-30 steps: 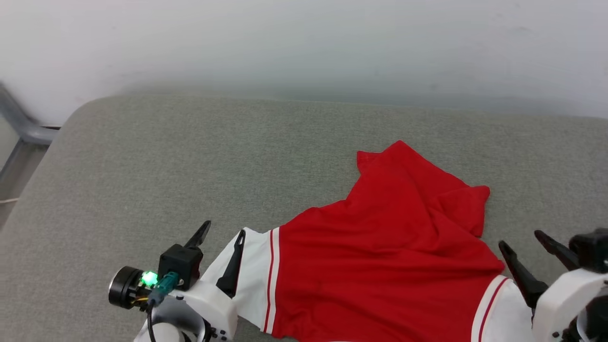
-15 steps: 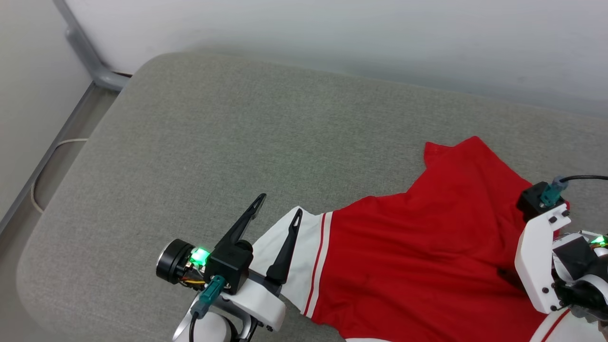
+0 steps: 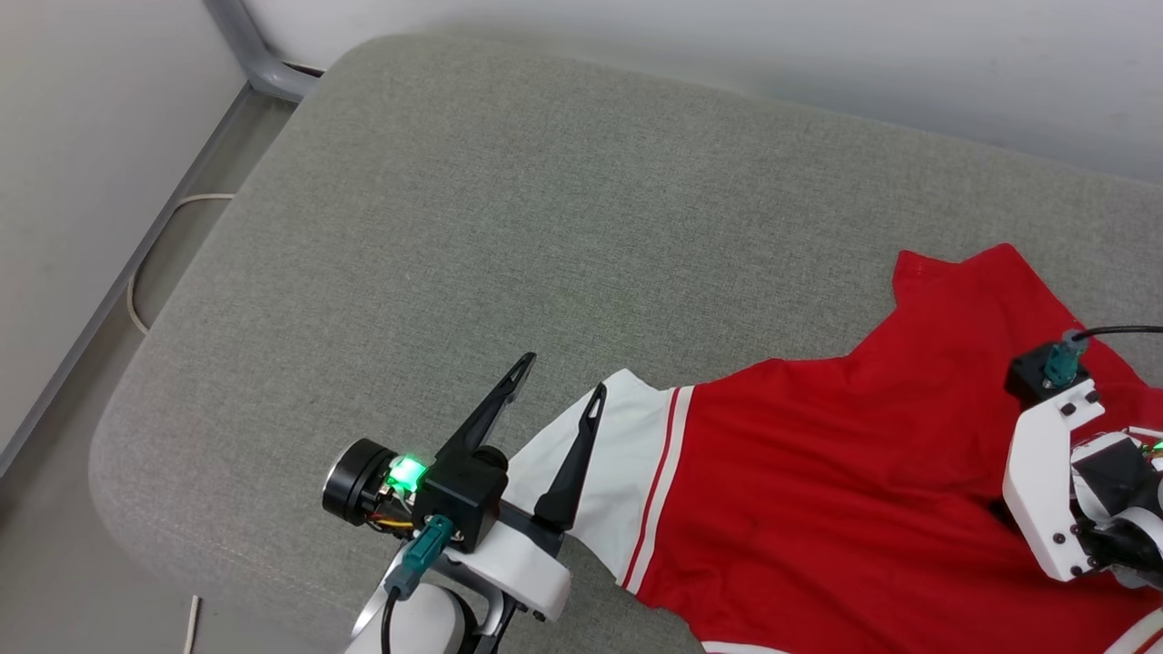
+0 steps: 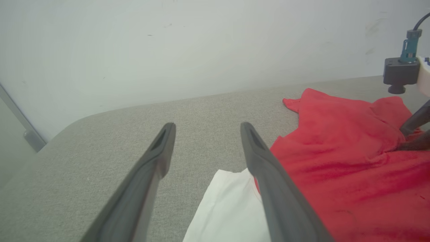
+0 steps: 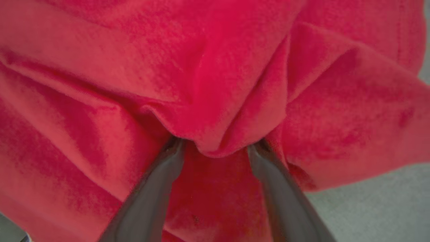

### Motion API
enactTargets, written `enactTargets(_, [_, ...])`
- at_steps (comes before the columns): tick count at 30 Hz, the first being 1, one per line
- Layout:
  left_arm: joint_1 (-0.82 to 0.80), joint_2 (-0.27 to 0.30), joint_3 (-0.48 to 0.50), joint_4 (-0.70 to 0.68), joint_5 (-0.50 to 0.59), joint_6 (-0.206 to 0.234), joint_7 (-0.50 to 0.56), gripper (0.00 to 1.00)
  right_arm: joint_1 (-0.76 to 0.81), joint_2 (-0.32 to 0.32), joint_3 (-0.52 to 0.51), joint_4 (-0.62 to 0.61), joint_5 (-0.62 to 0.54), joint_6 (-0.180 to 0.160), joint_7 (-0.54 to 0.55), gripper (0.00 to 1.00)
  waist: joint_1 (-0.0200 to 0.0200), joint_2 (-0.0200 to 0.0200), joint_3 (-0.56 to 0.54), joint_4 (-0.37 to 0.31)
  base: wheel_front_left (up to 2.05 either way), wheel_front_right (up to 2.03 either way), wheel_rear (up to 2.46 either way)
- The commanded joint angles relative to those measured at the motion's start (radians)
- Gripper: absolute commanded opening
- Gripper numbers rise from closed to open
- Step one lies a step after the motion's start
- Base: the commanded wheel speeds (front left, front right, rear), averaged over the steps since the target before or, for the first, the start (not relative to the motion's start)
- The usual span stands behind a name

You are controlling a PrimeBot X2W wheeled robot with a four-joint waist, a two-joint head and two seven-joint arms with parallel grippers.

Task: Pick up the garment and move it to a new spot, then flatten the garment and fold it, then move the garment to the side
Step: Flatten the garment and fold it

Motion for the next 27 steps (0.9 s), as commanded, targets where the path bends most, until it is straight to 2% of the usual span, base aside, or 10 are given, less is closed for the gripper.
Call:
enactTargets(1, [-0.014,-0.004,-0.001,-0.004,0.005,0.0,-0.005,1.0,0.004,0.0,0.032,0.033,-0.012,-0.001,-0.017,0.0,0.0,0.0,0.003,0.002,0.0,0.0,0.0])
enactTargets(7, [-0.023,-0.008,-0.005,0.0,0.003,0.003,-0.007,1.0,-0.133,-0.094,0.088,0.083,-0.046,-0.001,-0.132,0.0,0.0,0.0,0.01,0.002,0.0,0.0,0.0])
enactTargets(14, [-0.035,-0.018,-0.01,0.0,-0.004,-0.005,-0.007,1.0,-0.32,-0.162,0.184,0.16,-0.112,-0.001,-0.274,0.0,0.0,0.0,0.035,0.014,0.0,0.0,0.0])
enactTargets(21, [-0.049,-0.027,-0.009,-0.001,-0.006,-0.007,-0.008,1.0,-0.495,-0.173,0.301,0.286,-0.192,-0.001,-0.424,0.0,0.0,0.0,0.071,0.032,0.0,0.0,0.0])
enactTargets(26, [-0.053,-0.031,0.0,0.004,-0.004,-0.003,-0.008,1.0,-0.531,-0.129,0.358,0.395,-0.156,-0.001,-0.495,0.0,0.0,0.0,0.076,0.025,0.0,0.0,0.0])
enactTargets(27, [-0.052,-0.032,0.003,0.005,-0.007,-0.002,-0.008,1.0,-0.536,-0.117,0.357,0.414,-0.146,-0.001,-0.516,1.0,0.0,0.0,0.073,0.02,0.0,0.0,0.0])
